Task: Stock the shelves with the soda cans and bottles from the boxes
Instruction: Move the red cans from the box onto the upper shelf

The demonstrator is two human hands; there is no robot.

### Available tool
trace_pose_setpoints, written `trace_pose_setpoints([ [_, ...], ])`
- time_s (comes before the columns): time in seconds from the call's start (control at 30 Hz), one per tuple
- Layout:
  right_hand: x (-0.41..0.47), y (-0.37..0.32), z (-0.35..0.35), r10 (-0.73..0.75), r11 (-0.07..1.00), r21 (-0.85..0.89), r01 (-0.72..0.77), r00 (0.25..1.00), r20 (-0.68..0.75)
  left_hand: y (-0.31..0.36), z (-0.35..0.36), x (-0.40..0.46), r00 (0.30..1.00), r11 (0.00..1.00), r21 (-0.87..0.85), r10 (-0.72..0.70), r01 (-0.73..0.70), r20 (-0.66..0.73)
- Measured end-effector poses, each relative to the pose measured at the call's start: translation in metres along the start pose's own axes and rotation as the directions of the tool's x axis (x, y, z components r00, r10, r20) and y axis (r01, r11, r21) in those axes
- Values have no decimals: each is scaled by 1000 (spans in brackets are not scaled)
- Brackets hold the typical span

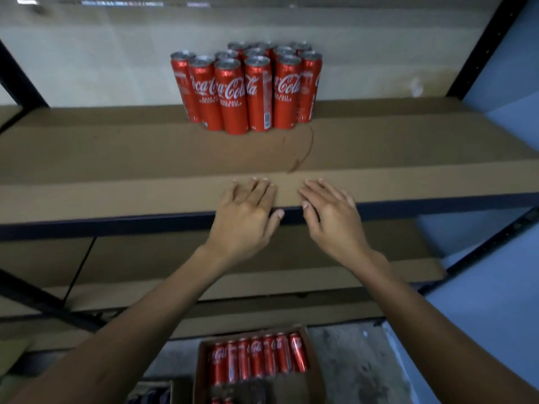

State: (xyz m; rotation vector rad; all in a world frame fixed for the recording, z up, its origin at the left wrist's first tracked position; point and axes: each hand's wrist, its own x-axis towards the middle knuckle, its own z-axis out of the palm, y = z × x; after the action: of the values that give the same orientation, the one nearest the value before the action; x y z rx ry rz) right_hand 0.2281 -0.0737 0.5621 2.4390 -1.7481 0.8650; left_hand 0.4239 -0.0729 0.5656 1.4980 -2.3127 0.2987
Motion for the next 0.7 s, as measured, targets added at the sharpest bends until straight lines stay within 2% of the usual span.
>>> trace_pose_setpoints([
  [0.07,-23,-6,6,-62,993,-97,65,998,31,7,4,-27,999,994,94,50,-51,12],
  [0.13,-41,-11,13,-63,989,-128,68,997,39,8,11,-49,997,988,136,77,-78,16],
  [0.2,-58,-16,23,-46,996,-76,47,999,10,8,21,-69,995,985,137,103,-102,-1],
  [0.27,-77,-18,39,-51,999,12,51,998,-25,8,40,-93,994,992,65,107,-107,11],
  [0.33,-101,-19,61,-36,995,98,33,999,21,7,66,-123,992,998,-26,64,-61,112],
  [0.4,-129,-18,89,-2,989,148,-25,984,178,2,96,-157,968,996,-83,3,18,250],
  [0.5,-173,-13,135,46,976,176,-129,911,410,-10,144,-206,880,982,-98,-99,162,465],
  [0.6,-217,-3,188,83,968,140,-208,791,606,-20,190,-249,713,939,-81,-194,333,674],
  [0.7,-260,7,245,77,972,95,-217,672,736,-27,239,-296,565,885,-62,-240,462,790],
])
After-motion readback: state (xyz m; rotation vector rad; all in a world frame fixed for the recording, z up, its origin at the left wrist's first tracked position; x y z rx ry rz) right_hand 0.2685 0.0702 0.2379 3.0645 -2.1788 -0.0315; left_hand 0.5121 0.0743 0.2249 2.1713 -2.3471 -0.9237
